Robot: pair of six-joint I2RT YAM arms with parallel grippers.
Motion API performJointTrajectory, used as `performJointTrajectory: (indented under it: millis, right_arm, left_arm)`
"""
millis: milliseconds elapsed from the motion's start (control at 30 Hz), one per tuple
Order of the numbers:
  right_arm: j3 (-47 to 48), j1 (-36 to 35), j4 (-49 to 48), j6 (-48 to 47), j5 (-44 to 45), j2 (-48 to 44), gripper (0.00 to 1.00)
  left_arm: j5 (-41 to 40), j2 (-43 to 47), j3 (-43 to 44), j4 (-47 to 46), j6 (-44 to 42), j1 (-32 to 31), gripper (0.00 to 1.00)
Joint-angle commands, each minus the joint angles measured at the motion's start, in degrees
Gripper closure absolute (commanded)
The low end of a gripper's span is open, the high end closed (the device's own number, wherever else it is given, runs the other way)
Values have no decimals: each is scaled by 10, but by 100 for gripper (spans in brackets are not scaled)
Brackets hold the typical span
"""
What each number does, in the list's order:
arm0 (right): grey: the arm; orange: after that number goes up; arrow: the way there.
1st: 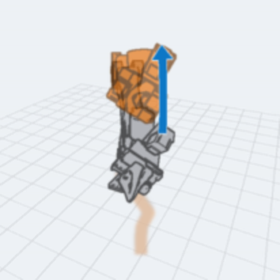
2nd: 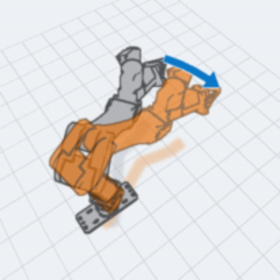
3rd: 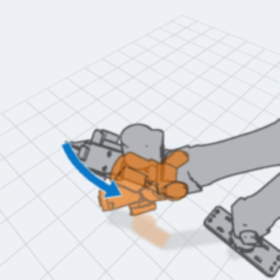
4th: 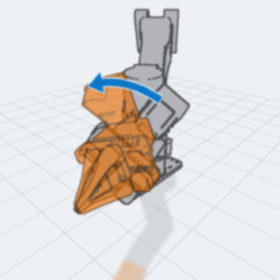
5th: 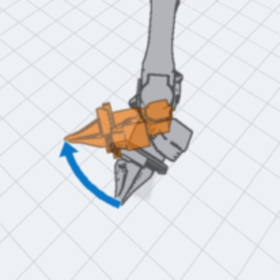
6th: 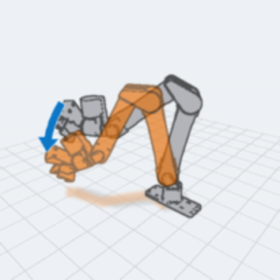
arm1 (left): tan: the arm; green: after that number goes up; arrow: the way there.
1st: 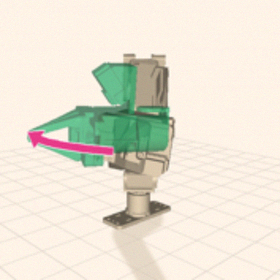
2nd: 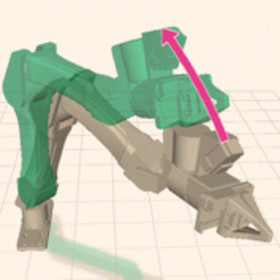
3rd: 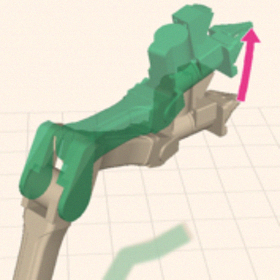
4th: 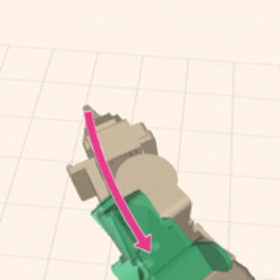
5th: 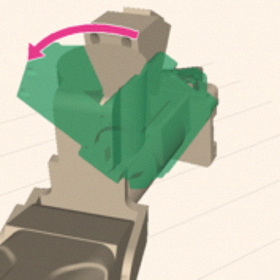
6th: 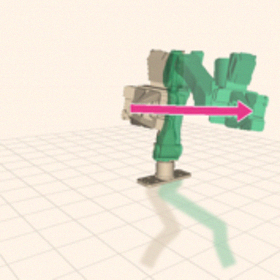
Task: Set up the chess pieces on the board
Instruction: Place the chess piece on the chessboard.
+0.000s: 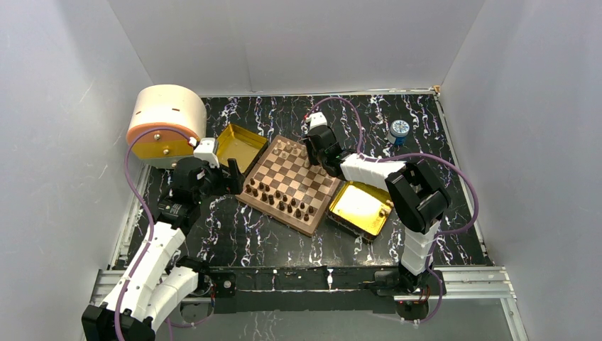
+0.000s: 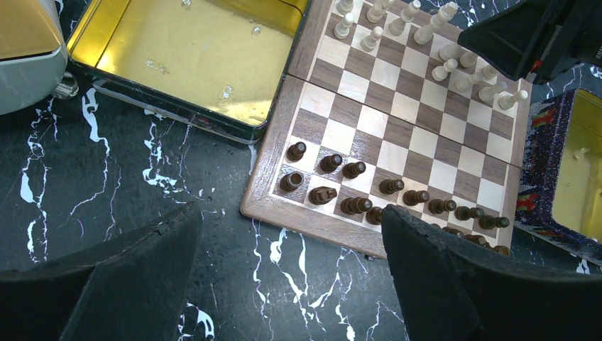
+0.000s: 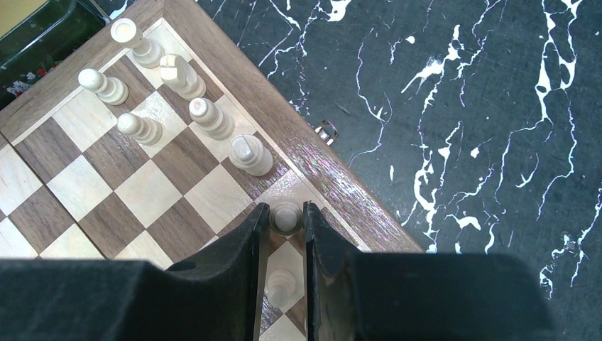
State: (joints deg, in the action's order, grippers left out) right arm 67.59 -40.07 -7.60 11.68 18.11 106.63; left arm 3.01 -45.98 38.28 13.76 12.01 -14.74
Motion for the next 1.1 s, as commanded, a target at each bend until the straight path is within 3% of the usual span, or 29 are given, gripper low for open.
performJointTrajectory:
  millis: [0,467,1067]
  right_arm:
    - [10,3,-17,-6,12,3,71]
    - [17,3,-16,-5,10,13,65]
    - [30,3,-18,-17,7,17,70]
  left_arm:
    - [3,7,0,-3,-6,-1,6]
    - [2,7,0,-3,-7,-1,6]
    - [3,8,-1,-3,-7,-1,6]
